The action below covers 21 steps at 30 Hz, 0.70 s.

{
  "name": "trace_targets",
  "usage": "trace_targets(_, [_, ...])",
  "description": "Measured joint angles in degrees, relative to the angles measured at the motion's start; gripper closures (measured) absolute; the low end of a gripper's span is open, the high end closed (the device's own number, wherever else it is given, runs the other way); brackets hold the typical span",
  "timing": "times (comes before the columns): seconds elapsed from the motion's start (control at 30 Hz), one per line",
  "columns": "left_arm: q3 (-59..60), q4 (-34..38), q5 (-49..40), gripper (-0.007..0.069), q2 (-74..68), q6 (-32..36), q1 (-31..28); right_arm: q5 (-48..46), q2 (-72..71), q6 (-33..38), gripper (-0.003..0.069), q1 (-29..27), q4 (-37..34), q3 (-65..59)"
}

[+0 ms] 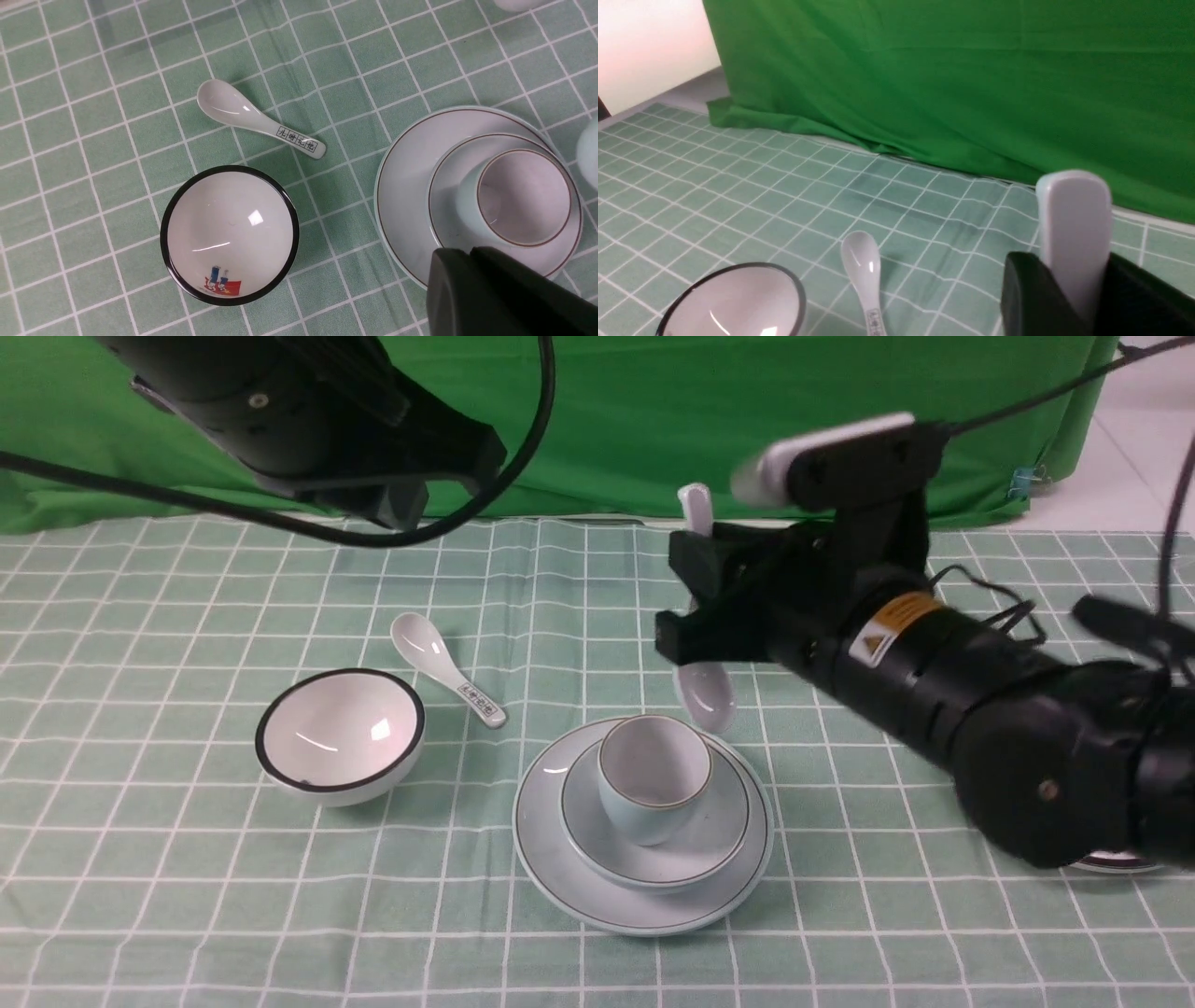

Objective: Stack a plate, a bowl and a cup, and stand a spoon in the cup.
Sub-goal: Use the right arm to put the blue soup spoon into the blue teacup in the middle

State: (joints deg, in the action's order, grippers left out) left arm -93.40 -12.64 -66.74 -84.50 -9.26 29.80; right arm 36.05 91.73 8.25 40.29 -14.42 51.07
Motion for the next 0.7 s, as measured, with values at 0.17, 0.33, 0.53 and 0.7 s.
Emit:
trace_targets(0.17, [0.00,-0.42,0.00,0.0616,0.00,0.10,0.00,6.14,5.62,-0.06,0.0489,1.87,0.00,-0.40])
trace_targets(0.33, [0.00,-1.28,0.00,0.0616,0.00,0.10,0.00,7.01,8.17,-0.06,0.0489,2.29,-0.01,-0.40])
trace_targets(0.53, [0.00,-1.59,0.00,0.0616,0.00,0.17,0.00,5.82,9.59,-0.01,0.0469,2.29,-0.06,-0.40])
trace_targets(0.7, [0.00,-1.58,0.00,0.0616,0.00,0.17,0.00,4.62,10.05,0.04,0.0400,2.29,-0.06,-0.40])
